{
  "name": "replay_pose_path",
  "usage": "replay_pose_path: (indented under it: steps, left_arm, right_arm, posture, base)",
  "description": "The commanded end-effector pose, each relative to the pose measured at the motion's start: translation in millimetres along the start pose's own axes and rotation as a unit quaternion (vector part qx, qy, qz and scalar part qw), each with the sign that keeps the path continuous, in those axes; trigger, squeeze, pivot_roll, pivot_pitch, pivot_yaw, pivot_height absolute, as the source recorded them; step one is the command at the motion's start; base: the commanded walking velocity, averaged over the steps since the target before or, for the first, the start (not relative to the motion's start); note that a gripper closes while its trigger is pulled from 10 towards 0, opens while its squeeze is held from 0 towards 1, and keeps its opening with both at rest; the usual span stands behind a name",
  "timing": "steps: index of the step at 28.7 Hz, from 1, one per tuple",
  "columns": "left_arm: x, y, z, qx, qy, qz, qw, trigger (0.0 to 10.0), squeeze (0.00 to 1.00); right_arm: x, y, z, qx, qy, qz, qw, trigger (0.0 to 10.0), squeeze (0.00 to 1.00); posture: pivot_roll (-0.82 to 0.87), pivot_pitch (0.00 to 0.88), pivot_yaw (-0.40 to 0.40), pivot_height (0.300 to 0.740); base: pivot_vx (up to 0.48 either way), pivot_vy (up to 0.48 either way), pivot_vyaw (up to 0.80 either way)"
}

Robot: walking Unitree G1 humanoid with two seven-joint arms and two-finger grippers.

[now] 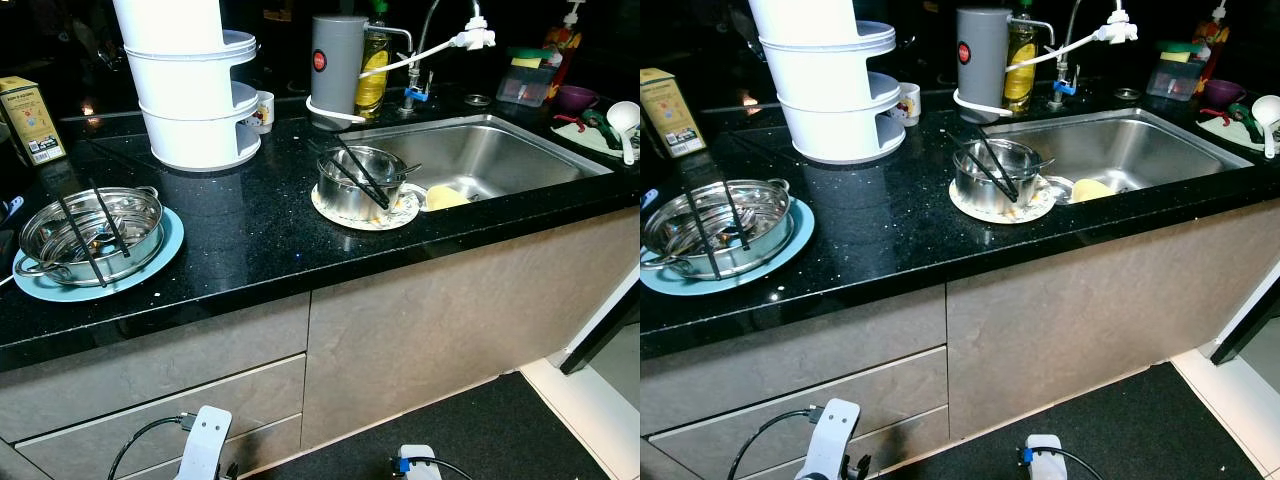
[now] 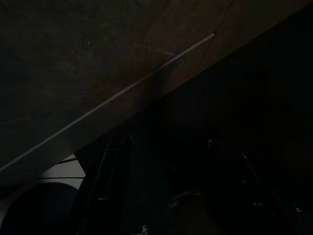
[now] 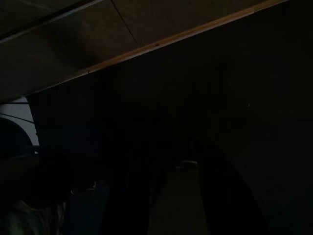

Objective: Kitchen organization

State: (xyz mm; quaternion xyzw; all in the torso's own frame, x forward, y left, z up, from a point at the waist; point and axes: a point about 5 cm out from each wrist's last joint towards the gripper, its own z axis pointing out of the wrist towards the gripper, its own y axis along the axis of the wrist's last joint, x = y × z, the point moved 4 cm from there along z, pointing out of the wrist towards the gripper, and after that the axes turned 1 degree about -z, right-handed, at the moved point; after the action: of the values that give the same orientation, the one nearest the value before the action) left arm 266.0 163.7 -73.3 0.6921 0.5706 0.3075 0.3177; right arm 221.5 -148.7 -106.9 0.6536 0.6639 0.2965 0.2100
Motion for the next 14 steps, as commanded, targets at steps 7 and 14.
replay_pose_path:
  steps: [7, 14]
  left_arm:
    - [-5.1, 1.9, 1.0, -0.002, -0.006, -0.007, 1.0, 10.0, 0.03]
    - [-4.7, 1.3, 0.7, -0.001, -0.005, -0.007, 1.0, 10.0, 0.02]
  right_arm:
    - [0.9, -9.8, -2.1, 0.013, 0.001, 0.004, 1.0, 10.0, 0.0]
    - [1.5, -10.4, -2.1, 0.014, 0.003, 0.0, 1.0, 10.0, 0.0]
  posture:
    - [-0.02, 0.098, -0.023, 0.74]
    - [-0.02, 0.104, -0.025, 0.74]
  base:
    - [0.0, 0.0, 0.0]
    - [0.0, 0.0, 0.0]
